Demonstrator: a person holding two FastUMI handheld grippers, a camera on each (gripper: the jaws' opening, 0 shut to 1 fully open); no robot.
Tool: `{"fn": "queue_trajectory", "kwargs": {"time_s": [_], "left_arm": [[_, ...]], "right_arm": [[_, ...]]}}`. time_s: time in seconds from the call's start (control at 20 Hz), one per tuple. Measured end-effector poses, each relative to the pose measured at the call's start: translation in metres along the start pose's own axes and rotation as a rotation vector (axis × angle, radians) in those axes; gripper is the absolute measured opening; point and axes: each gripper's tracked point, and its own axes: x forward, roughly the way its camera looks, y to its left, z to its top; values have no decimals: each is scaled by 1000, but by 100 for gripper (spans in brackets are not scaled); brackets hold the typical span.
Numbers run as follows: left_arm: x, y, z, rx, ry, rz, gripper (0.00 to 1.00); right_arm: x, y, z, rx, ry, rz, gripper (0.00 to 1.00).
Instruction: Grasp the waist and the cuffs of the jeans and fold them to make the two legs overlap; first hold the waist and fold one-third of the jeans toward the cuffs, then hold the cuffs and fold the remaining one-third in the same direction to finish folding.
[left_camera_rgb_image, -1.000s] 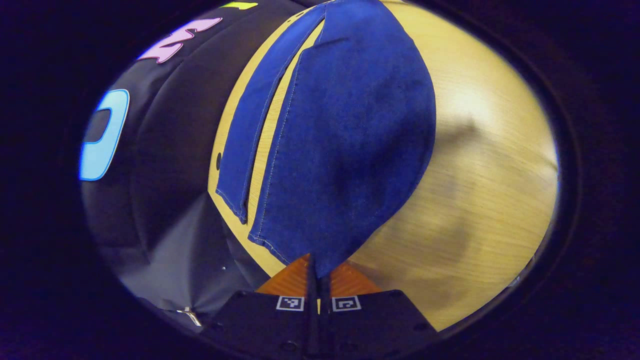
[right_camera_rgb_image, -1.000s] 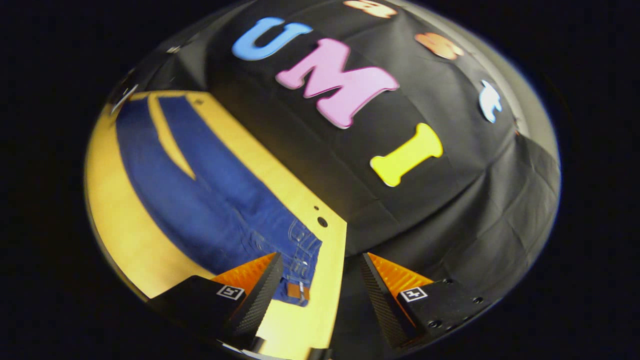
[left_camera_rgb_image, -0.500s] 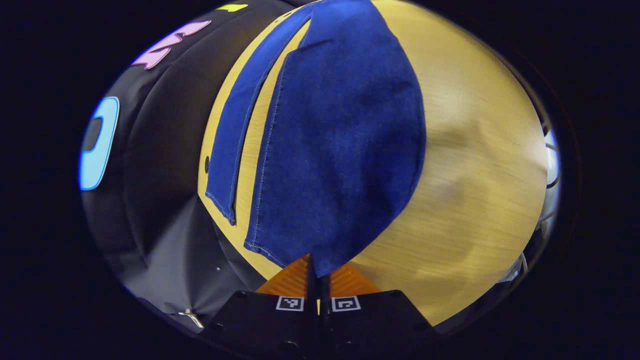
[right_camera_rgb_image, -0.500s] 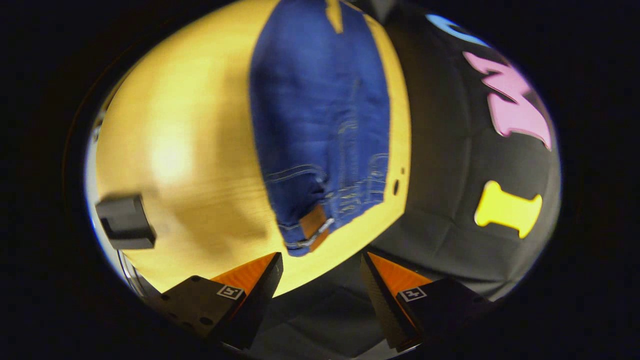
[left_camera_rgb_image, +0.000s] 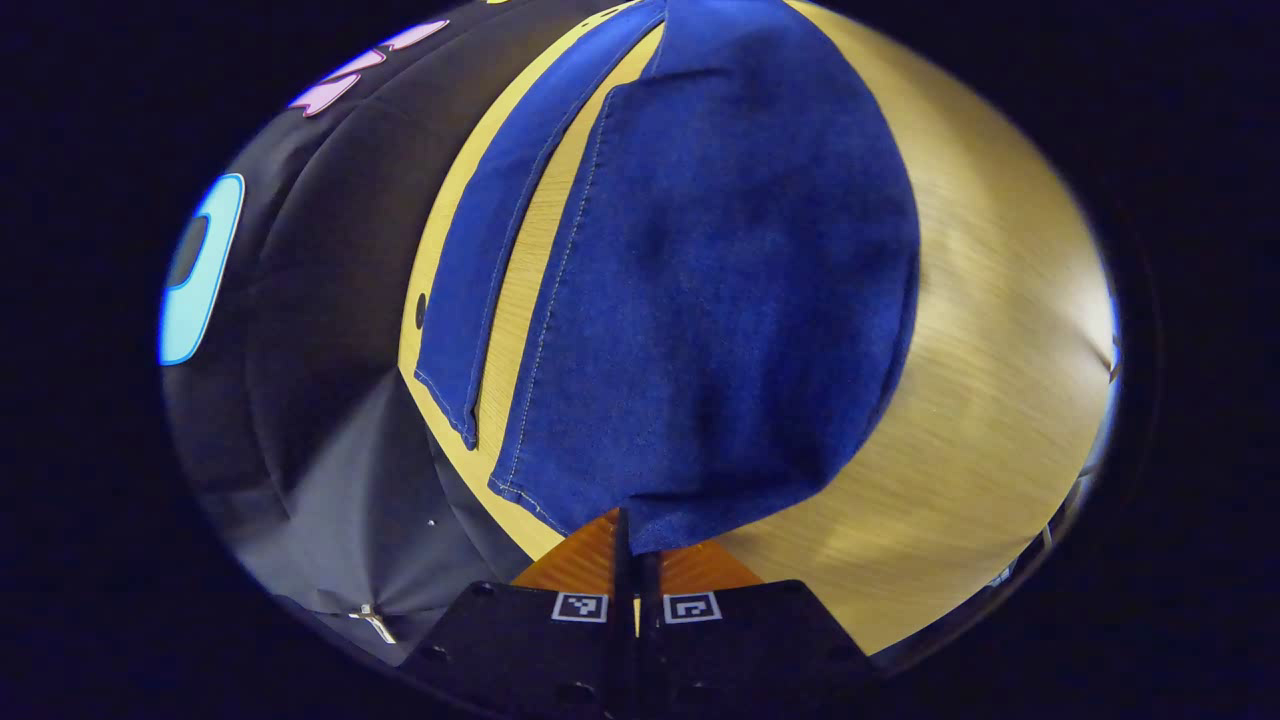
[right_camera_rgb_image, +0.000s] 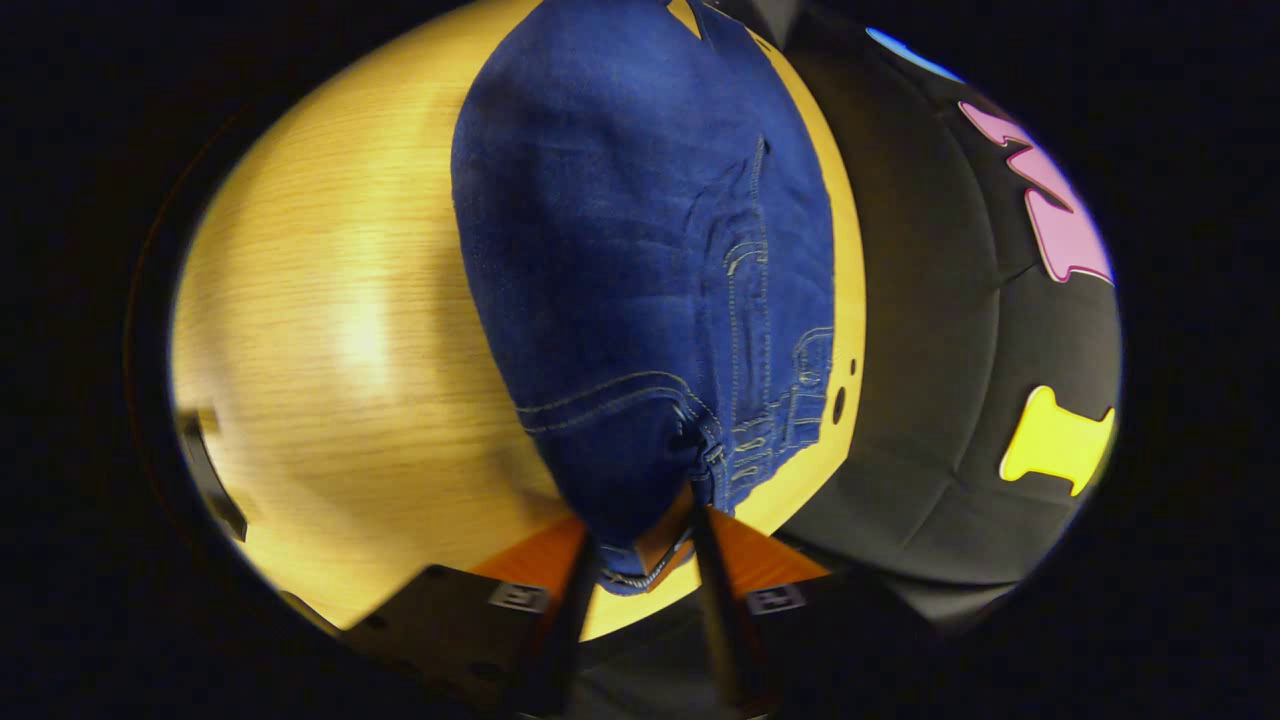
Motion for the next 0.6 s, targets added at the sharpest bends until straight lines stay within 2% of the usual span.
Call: {"fn": "queue_trajectory", "kwargs": {"time_s": [0.05, 0.1, 0.2, 0.25, 0.4, 0.6], "left_arm": [[3, 4, 10, 7, -2, 3, 6], [4, 5, 21, 23, -6, 11, 6], [6, 10, 27, 12, -1, 15, 6], [4, 8, 25, -6, 6, 7, 6], [-1, -2, 26, -29, 5, -31, 6], [-8, -11, 27, -63, 7, -105, 6]], "right_arm": [[5, -4, 1, -8, 3, -22, 43], [6, -2, -2, 32, -3, -25, 30], [8, 4, 0, 107, -52, 35, 14], [6, 5, -1, 117, -51, 51, 10], [0, 10, -2, 78, -49, 86, 7], [-24, 30, -14, 63, -67, 130, 7]]}}
